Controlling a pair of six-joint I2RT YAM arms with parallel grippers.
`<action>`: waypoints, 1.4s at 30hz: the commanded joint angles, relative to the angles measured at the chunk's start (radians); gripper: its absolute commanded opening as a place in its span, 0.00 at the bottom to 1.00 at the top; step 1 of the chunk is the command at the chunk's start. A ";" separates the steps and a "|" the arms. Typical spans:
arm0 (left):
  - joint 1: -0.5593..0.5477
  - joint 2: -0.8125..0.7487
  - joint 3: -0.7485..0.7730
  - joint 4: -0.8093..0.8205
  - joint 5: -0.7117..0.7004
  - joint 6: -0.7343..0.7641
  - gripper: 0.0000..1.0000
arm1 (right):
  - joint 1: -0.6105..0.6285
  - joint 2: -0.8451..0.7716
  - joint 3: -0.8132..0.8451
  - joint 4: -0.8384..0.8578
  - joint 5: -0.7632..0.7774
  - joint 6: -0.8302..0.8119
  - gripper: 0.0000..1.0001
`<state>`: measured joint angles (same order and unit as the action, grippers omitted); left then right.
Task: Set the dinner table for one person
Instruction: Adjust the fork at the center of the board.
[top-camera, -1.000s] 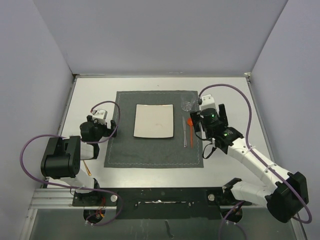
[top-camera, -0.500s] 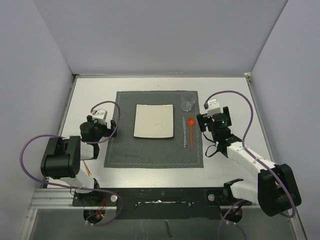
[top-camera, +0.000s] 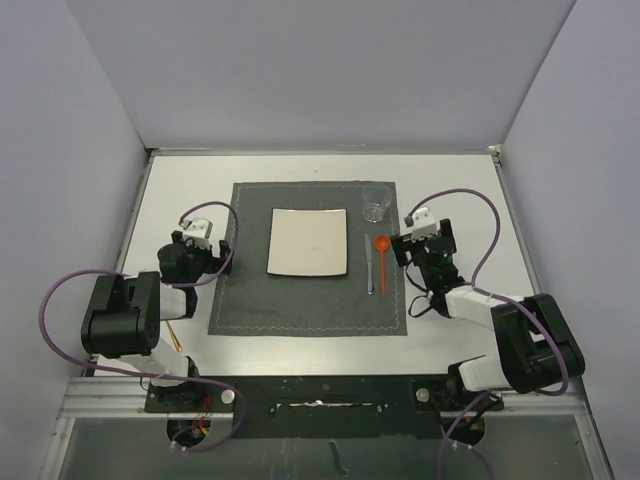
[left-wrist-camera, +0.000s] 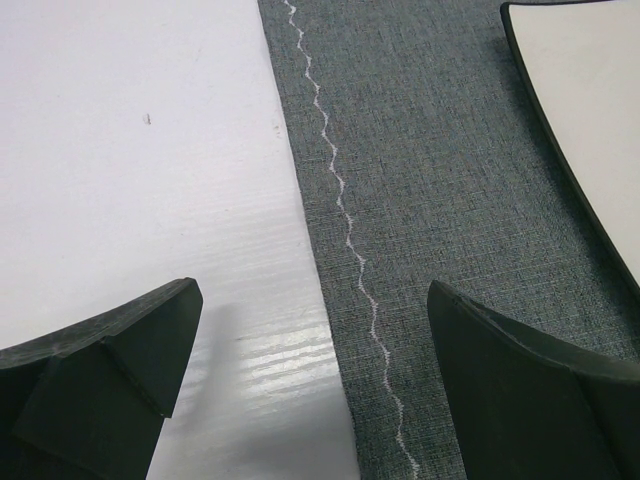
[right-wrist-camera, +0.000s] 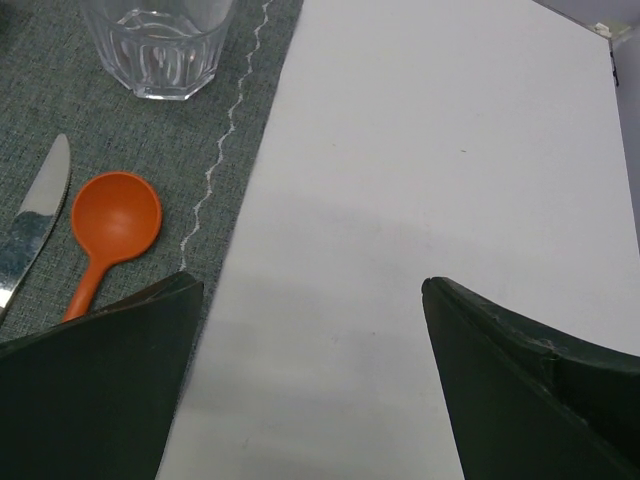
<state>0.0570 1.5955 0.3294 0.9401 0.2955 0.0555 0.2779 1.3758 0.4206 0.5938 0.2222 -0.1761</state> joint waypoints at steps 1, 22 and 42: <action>0.015 0.013 0.003 0.076 0.029 -0.014 0.98 | -0.026 -0.001 -0.020 0.236 -0.021 0.010 0.98; 0.015 0.013 0.004 0.076 0.028 -0.014 0.98 | 0.030 -0.206 -0.070 0.155 0.066 0.048 0.98; 0.010 -0.011 0.020 0.017 0.048 0.004 0.98 | 0.112 -0.506 0.305 -0.629 -0.309 0.381 0.98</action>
<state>0.0673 1.5955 0.3294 0.9394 0.3096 0.0452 0.3824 0.8852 0.6769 0.0547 0.0078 0.1818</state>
